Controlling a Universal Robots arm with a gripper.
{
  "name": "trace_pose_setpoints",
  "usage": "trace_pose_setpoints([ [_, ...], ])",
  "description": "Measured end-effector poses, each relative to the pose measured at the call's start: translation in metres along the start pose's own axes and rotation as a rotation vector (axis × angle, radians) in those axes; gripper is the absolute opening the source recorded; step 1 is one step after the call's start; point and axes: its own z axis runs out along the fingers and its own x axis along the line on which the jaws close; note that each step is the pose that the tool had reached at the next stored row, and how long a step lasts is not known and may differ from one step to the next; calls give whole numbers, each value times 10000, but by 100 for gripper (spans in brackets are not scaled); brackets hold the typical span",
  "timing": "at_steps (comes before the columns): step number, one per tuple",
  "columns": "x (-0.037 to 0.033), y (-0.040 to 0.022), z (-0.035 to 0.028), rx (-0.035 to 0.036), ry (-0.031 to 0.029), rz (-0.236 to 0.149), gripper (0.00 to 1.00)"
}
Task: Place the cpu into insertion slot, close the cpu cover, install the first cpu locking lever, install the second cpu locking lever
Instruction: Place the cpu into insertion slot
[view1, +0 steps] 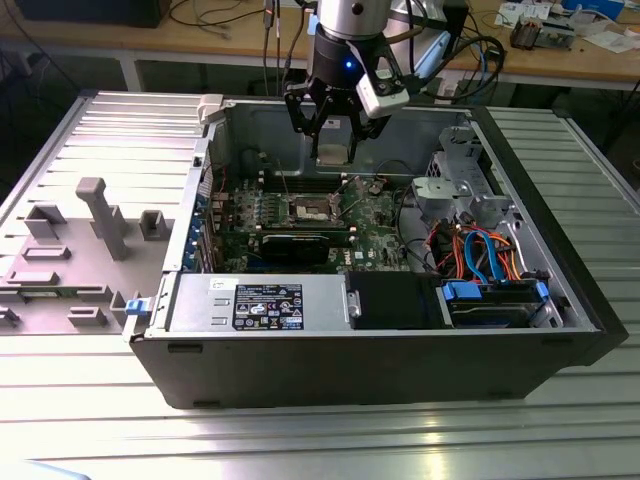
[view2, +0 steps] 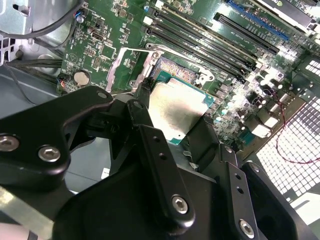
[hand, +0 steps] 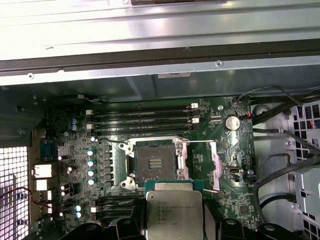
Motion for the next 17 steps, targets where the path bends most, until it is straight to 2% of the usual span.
trace_pose_setpoints([
  [17, 0, 0, 0, -2, -5, 143, 55],
])
